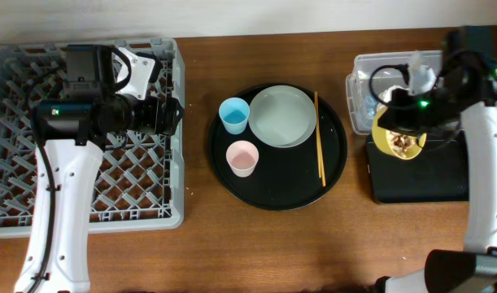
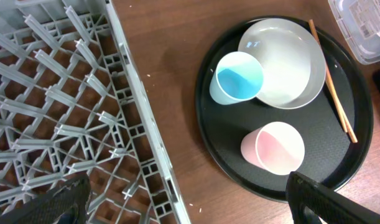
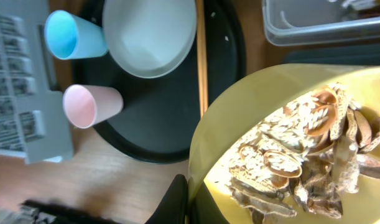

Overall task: Sort waste into correct bins and load items into the dishwasher rack
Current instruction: 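Tip the yellow bowl over the black tray to dump scraps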

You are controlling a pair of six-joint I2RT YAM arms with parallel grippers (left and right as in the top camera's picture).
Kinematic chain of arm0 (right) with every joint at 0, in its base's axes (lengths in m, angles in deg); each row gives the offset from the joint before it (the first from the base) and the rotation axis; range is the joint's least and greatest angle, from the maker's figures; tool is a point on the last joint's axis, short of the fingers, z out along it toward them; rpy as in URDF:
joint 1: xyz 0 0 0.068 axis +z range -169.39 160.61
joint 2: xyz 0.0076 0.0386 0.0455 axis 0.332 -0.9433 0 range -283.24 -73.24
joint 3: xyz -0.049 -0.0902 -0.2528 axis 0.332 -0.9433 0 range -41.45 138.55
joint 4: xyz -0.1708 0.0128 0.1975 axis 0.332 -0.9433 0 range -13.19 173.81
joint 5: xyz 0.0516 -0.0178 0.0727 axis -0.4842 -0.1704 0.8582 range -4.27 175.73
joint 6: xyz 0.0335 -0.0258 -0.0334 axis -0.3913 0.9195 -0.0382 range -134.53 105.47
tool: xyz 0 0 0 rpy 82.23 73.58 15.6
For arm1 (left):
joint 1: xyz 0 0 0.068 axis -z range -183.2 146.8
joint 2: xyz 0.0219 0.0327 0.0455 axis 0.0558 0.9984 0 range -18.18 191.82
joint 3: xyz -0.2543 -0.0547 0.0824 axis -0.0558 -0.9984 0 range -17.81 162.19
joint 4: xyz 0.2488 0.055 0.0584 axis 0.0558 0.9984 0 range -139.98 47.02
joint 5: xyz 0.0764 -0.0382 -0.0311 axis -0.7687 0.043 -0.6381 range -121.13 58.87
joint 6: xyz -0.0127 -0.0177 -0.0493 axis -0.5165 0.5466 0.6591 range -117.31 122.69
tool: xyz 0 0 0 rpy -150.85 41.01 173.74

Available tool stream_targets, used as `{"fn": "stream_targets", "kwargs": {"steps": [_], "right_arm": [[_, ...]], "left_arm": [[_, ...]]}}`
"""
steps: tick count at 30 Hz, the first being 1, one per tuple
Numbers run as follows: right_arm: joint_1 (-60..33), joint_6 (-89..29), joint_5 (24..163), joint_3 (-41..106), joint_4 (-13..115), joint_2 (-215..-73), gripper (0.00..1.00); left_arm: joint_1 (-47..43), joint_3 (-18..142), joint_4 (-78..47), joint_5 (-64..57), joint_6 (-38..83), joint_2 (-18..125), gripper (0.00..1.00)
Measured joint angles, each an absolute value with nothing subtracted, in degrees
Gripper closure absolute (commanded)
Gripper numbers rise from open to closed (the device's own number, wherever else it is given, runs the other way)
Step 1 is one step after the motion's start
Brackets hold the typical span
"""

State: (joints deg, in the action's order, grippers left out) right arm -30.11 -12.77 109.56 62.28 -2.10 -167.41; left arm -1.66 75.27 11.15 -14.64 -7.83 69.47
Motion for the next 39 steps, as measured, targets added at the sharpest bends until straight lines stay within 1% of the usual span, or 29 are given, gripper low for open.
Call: {"fn": "stream_targets", "kwargs": {"steps": [6,9,14,19,23,27,39], "right_arm": [[-41.76,-1.27,123.92,49.99,4.00,-167.54,0.96],[-46.85,3.56,132.25,41.84,10.05,-167.59,0.96],[-55.13,6.27,142.04,30.52,19.69,-167.72,0.96],[-61.45,7.38,149.56,23.83,28.56,-167.72,0.96],[-62.52,10.40,159.81,19.61,37.72,-167.74,0.96],[-62.52,12.30,165.52,17.75,41.76,-167.74,0.96],[-63.86,13.04,171.53,17.58,43.14,-167.74,0.96]], "left_arm": [[-1.66,75.27,11.15,-14.64,-7.83,69.47,0.01],[-1.66,75.27,11.17,-14.62,-7.83,69.47,0.01],[-1.66,75.27,11.15,-14.62,-7.83,69.47,0.01],[-1.66,75.27,11.13,-14.62,-7.81,69.47,0.01],[-1.66,75.27,11.15,-14.62,-7.83,69.47,0.01],[-1.66,75.27,11.15,-14.62,-7.83,69.47,0.01],[-1.66,75.27,11.13,-14.62,-7.83,69.47,0.01]]}}
